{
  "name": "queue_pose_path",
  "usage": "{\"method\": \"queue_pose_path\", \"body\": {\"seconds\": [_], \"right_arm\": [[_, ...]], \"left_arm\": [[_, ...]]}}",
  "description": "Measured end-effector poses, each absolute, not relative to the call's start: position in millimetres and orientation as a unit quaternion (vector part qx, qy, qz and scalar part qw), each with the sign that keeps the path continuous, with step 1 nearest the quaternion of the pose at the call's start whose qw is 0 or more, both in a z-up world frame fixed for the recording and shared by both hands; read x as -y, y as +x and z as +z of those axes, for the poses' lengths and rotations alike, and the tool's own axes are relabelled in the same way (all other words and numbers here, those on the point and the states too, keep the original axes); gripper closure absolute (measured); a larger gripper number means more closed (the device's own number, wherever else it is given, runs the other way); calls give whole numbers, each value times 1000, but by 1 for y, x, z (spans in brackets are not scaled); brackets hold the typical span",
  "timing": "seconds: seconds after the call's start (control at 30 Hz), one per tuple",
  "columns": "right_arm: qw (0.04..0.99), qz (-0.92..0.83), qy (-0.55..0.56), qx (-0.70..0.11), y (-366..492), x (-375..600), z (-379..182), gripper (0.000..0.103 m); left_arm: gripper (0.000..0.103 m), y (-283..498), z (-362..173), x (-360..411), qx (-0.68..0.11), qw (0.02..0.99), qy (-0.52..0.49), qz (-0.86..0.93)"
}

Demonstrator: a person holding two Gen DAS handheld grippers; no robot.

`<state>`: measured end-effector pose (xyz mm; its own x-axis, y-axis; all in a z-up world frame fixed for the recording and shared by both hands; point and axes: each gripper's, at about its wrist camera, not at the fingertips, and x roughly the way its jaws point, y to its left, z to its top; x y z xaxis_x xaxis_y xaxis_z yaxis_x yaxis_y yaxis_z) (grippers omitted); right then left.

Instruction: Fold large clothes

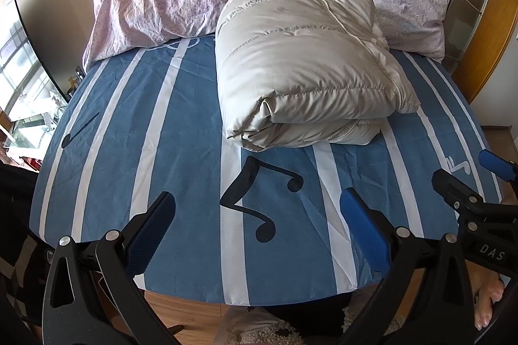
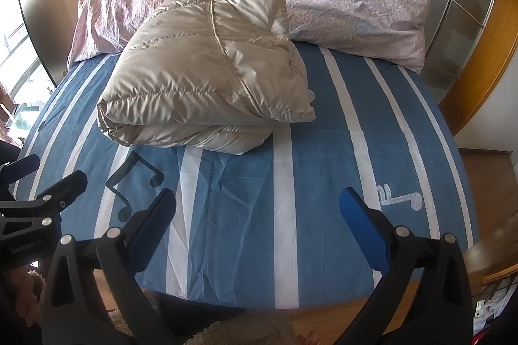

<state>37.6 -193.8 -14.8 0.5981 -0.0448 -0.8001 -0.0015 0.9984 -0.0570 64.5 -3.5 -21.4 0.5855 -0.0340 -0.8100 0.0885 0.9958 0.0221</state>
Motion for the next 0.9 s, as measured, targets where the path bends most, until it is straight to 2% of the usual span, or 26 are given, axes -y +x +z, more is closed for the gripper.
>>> {"method": "queue_pose_path", "body": {"seconds": [0.9], "right_arm": [[894,-10,-24,-448,38,195,-14,2]], "left_arm": [[1,66,-20,1,-453,890,31,-30]]}}
